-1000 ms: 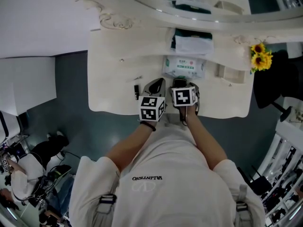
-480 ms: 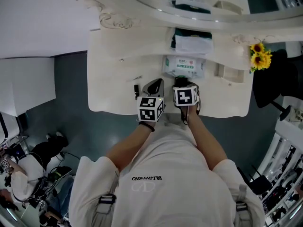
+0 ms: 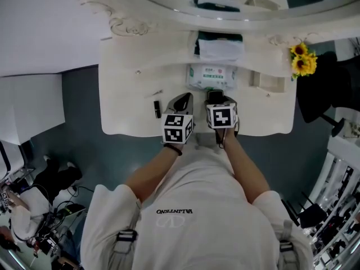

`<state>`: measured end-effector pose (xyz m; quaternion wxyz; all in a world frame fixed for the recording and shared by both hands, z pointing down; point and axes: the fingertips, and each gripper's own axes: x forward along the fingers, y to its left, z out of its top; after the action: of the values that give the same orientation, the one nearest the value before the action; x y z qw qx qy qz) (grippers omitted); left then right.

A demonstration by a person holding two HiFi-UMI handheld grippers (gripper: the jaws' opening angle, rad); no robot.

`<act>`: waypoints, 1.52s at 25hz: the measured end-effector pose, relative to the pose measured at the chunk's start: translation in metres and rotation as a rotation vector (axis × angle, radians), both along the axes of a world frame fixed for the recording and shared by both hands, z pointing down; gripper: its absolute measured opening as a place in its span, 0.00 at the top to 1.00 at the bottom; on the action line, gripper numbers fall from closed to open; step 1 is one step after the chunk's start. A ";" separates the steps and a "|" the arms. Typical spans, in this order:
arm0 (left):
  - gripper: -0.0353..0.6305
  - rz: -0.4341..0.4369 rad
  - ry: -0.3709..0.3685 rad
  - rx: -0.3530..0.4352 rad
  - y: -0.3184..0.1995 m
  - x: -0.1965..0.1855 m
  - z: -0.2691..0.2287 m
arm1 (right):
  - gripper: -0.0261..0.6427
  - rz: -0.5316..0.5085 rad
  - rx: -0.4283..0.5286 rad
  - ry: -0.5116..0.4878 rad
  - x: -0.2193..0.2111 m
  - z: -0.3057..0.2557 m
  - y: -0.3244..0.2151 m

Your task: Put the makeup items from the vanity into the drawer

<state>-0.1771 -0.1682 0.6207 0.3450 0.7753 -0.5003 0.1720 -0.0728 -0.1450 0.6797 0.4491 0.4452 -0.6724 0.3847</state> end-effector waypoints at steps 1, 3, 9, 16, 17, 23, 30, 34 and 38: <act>0.94 0.006 0.000 -0.001 0.000 0.004 0.000 | 0.47 0.008 0.000 -0.009 0.002 -0.001 0.002; 0.94 0.016 0.003 -0.003 0.001 0.013 -0.001 | 0.47 0.022 0.000 -0.022 0.007 -0.003 0.005; 0.94 0.054 0.007 0.005 0.001 0.042 -0.010 | 0.47 0.037 0.086 -0.042 0.028 -0.021 -0.005; 0.94 0.106 0.025 0.026 -0.002 0.084 -0.021 | 0.47 0.086 0.139 -0.064 0.063 -0.041 -0.007; 0.94 0.116 0.025 0.030 -0.003 0.091 -0.023 | 0.47 0.091 0.145 -0.065 0.069 -0.042 -0.007; 0.94 0.177 0.039 0.054 -0.008 0.138 -0.037 | 0.47 0.120 0.192 -0.071 0.104 -0.061 -0.015; 0.94 0.251 0.046 0.084 -0.019 0.189 -0.048 | 0.47 0.176 0.227 -0.080 0.147 -0.076 -0.021; 0.94 0.278 0.047 0.095 -0.026 0.215 -0.054 | 0.47 0.202 0.238 -0.080 0.170 -0.083 -0.026; 0.94 0.309 0.043 0.104 -0.034 0.238 -0.058 | 0.47 0.235 0.256 -0.093 0.190 -0.089 -0.032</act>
<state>0.0613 -0.2018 0.5625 0.2844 0.8634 -0.3759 0.1801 0.1168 -0.1771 0.5907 0.3092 0.5559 -0.6794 0.3658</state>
